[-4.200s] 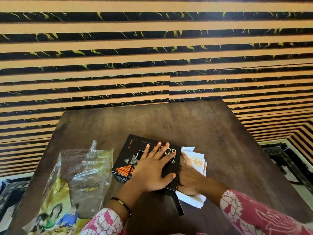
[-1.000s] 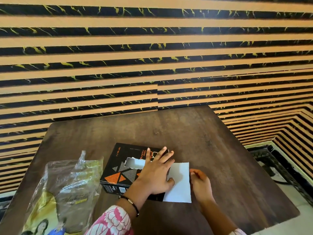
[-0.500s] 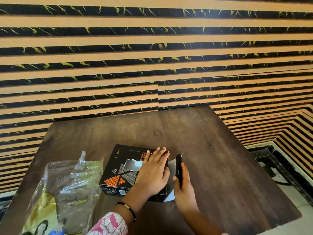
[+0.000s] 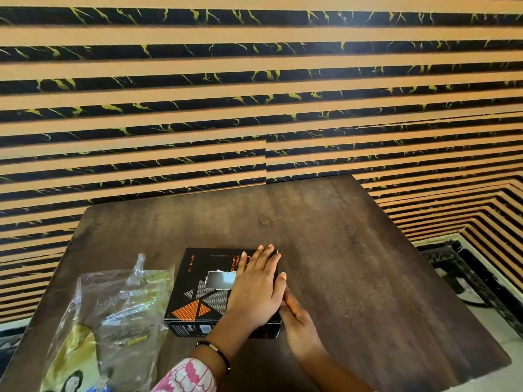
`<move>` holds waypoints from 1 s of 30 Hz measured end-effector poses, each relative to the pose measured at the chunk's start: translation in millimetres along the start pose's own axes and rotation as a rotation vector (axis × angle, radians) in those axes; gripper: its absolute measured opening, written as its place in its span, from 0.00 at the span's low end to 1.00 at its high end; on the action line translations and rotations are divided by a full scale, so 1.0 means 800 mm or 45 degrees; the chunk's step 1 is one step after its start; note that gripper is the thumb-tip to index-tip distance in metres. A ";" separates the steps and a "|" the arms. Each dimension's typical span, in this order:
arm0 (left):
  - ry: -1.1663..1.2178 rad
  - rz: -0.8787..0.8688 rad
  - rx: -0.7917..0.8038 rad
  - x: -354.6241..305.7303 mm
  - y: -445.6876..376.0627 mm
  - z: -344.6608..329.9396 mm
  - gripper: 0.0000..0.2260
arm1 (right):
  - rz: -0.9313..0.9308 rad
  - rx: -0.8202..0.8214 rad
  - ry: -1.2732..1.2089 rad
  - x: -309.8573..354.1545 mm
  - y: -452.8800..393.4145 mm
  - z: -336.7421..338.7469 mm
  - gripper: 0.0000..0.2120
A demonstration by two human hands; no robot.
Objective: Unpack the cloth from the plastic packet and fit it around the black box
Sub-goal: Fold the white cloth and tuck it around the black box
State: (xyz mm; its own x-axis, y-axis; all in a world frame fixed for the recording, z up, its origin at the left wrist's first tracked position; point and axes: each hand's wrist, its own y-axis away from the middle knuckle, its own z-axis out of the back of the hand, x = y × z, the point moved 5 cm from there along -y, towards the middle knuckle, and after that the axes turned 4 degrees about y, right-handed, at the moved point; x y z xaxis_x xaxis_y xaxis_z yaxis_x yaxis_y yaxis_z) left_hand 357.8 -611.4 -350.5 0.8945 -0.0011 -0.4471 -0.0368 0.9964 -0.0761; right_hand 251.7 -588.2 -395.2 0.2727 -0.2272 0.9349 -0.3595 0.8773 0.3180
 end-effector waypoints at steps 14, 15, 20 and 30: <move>0.236 -0.030 -0.303 0.014 0.022 0.053 0.24 | 0.386 -0.153 0.873 0.051 0.008 0.005 0.28; 0.185 0.002 -0.336 0.025 0.031 0.059 0.26 | 0.419 -0.158 0.971 0.059 0.008 0.001 0.28; -0.016 0.222 -0.379 0.095 0.078 0.070 0.31 | 0.564 -0.104 1.309 0.074 -0.001 -0.039 0.37; -0.215 0.344 -0.283 0.104 0.084 0.056 0.24 | 0.384 -0.228 1.512 0.065 -0.019 -0.054 0.40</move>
State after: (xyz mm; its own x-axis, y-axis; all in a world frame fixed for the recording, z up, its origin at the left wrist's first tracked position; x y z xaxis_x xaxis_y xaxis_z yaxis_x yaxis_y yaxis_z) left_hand 449.4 -540.9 -352.9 0.8996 0.2910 -0.3257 -0.3600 0.9163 -0.1756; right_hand 310.0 -594.9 -358.5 0.8739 0.4359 0.2152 -0.4466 0.8947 0.0014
